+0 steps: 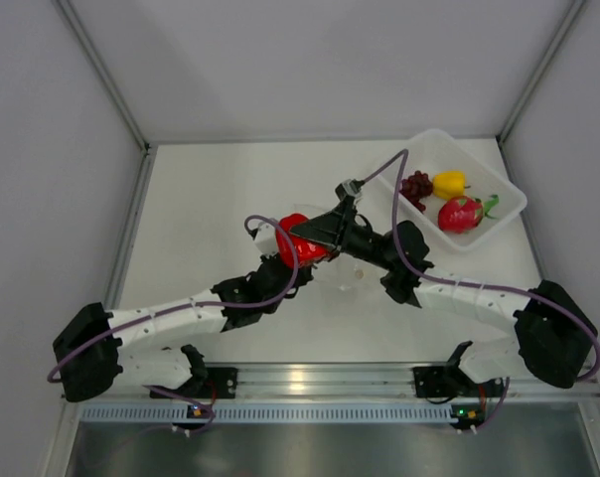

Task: Open the zip-top bag and remove the fake food

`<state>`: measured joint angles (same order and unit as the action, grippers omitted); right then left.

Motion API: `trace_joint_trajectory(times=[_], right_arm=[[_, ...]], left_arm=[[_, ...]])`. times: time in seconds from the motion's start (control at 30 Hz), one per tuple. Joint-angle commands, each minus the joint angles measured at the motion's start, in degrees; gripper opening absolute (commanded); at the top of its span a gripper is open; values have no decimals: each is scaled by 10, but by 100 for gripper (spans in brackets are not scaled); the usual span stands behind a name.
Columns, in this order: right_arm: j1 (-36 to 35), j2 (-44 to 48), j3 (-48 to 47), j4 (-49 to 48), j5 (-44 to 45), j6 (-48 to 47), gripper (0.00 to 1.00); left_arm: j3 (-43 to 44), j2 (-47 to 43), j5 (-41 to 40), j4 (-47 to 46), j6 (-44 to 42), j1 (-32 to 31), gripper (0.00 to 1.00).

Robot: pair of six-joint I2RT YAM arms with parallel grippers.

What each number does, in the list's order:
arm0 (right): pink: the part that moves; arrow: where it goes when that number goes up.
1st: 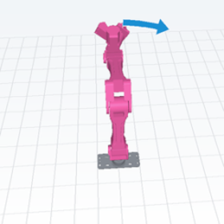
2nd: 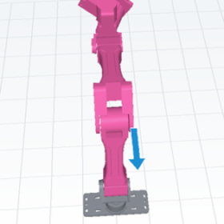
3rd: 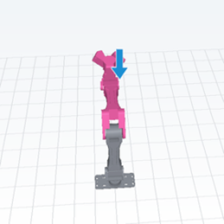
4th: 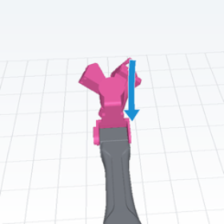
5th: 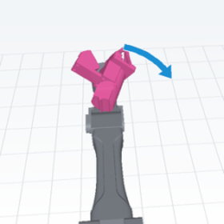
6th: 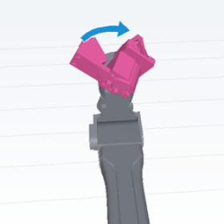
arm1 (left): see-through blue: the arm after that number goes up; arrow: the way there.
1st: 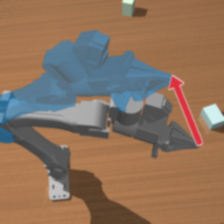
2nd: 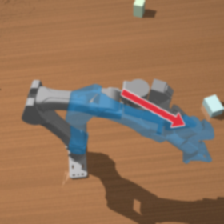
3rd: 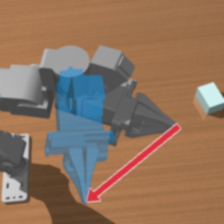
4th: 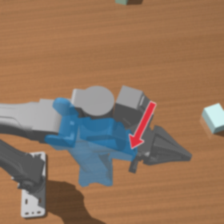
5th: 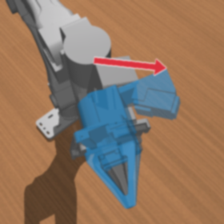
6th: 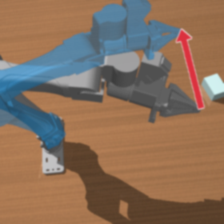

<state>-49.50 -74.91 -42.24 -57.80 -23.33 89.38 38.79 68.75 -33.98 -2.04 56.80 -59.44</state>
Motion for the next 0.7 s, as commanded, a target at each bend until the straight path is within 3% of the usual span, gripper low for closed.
trace_joint_trajectory(times=[0.0, 0.1, 0.13, 0.17, 0.33, 0.37, 0.5, 0.67], right_arm=[[-7, 1, -28, -117, -68, 41, 28], [4, 46, -49, 1, -77, -52, 28], [11, 62, -57, 114, -73, -85, 29], [19, 81, -64, 167, -57, -151, 29], [127, 192, -135, 430, -7, -306, 31], [145, 214, -160, 523, 28, -355, 32], [200, 223, -250, 740, 196, -533, 34], [234, 210, -282, 823, 415, -655, 36]], left_arm=[[25, -24, -11, 3, 1, 2, 0], [43, -27, -21, 19, -5, 3, 0], [44, -27, -22, 35, -5, 3, 0], [43, -28, -22, 39, -5, 3, 0], [29, -40, -26, 44, -3, 6, 0], [27, -41, -24, 44, -3, 8, 0], [25, -46, -19, 46, -6, 15, 0], [30, -50, -12, 46, -20, 17, 0]])
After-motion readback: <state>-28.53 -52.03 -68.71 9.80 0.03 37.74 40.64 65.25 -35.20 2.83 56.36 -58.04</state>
